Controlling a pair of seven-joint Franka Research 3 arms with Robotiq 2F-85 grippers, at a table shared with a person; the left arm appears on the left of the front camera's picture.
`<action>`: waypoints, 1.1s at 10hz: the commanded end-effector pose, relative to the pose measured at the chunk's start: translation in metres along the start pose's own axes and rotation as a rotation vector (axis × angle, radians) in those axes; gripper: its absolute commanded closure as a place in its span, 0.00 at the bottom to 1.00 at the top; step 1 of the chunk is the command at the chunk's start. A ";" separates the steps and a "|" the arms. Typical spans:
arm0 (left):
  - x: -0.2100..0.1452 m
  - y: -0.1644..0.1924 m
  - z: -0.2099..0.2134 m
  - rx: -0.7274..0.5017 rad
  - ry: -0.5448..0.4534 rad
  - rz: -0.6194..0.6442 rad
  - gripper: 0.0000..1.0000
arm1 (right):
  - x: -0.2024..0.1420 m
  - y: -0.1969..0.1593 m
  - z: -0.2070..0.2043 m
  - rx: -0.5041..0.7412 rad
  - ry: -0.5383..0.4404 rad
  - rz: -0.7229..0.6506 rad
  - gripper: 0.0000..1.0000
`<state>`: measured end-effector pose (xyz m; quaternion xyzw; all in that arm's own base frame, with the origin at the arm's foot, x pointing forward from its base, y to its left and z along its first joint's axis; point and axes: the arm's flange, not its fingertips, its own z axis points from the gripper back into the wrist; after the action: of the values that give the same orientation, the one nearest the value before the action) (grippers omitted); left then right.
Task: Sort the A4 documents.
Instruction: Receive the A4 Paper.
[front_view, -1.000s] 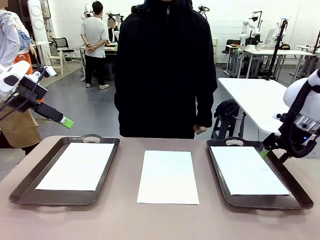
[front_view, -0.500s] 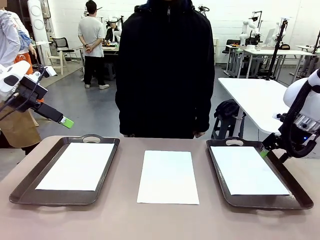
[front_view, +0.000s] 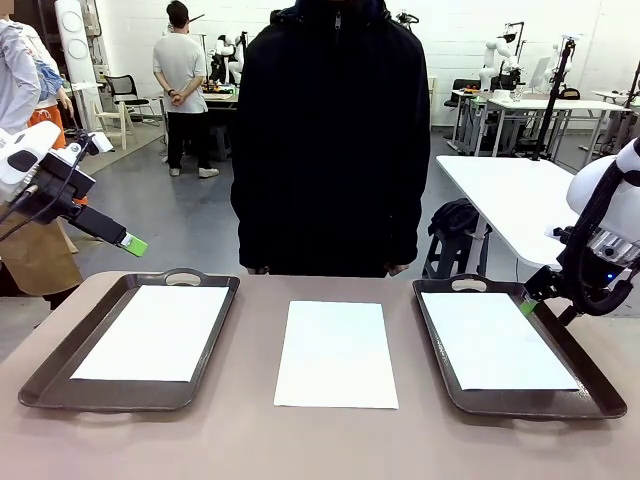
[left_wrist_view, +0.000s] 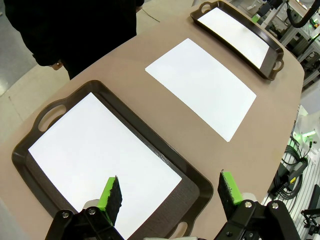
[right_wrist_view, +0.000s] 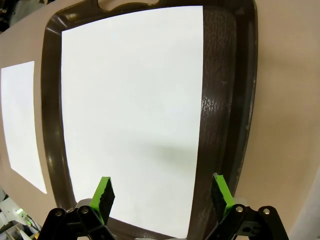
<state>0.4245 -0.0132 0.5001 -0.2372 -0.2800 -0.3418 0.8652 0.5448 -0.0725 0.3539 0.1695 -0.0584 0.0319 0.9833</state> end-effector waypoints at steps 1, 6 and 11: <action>0.000 0.000 0.001 -0.002 -0.004 0.000 0.00 | 0.000 0.000 -0.001 -0.003 0.003 0.002 0.00; 0.000 0.000 0.001 -0.002 -0.004 0.000 0.00 | -0.004 0.012 0.021 0.007 -0.047 0.089 0.00; 0.000 0.000 0.001 -0.002 -0.004 0.000 0.00 | -0.043 0.083 0.122 0.244 -0.140 0.683 0.00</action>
<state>0.4245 -0.0132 0.5001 -0.2371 -0.2800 -0.3418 0.8652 0.4943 -0.0272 0.4970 0.2212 -0.1783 0.3084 0.9078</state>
